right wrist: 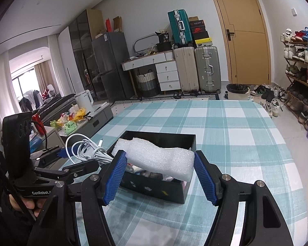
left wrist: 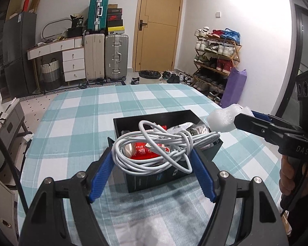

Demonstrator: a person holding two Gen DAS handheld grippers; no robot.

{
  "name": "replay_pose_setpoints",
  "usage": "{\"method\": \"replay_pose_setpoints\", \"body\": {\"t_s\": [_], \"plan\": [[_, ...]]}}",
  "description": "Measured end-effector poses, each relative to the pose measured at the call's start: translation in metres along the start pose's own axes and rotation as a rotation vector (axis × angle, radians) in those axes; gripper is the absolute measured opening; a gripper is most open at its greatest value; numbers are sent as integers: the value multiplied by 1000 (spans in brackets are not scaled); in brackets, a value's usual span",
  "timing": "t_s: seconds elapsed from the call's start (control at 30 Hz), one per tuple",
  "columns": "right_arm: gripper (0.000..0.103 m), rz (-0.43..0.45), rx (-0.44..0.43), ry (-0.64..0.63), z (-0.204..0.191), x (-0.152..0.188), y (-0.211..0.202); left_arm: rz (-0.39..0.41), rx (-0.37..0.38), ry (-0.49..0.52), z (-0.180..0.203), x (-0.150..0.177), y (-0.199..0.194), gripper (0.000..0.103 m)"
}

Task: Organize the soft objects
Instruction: 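Lift the cable and foam block over the black box and release them inside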

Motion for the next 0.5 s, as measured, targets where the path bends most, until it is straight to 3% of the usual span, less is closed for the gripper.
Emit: {"method": "replay_pose_setpoints", "body": {"t_s": [0.5], "plan": [[68, 5, 6, 13, 6, -14, 8, -15, -2, 2, 2, -16, 19, 75]]}}
Point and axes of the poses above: each gripper's, at about its wrist camera, not at the fingertips, and y roughly the way its jaws point, z to its right, x to its underside, the point moved 4 cm from there along y, roughly the way its jaws point, and after that the axes turned 14 degrees about -z, right-handed, at the moved point
